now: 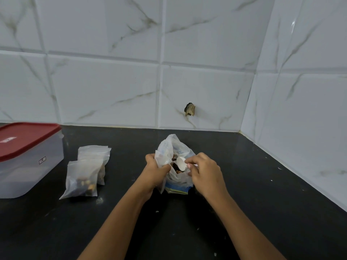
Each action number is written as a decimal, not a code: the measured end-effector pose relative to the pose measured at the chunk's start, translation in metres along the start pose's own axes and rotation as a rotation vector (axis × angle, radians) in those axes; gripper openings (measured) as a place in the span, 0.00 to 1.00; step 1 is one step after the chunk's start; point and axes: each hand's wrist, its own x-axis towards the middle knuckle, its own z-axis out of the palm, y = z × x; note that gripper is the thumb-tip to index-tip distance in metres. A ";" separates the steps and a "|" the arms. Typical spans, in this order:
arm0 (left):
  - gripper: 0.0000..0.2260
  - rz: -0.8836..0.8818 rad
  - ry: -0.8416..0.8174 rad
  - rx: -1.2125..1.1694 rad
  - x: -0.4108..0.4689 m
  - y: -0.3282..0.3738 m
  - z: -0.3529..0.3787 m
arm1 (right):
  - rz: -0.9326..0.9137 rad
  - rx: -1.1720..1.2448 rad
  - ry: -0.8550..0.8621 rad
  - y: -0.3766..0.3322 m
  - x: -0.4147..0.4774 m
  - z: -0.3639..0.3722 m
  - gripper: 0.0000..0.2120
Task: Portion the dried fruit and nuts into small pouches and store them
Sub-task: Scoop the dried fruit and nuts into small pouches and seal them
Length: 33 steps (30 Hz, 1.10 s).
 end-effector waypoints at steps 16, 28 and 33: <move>0.19 -0.015 0.041 -0.404 0.002 -0.003 0.007 | 0.105 0.022 -0.045 -0.003 0.000 0.003 0.10; 0.19 0.000 0.030 -0.346 0.004 -0.005 0.009 | 0.261 0.313 -0.057 0.002 0.004 0.002 0.09; 0.21 0.007 0.025 -0.327 0.003 -0.005 0.010 | 0.420 0.570 -0.098 0.006 0.007 0.001 0.10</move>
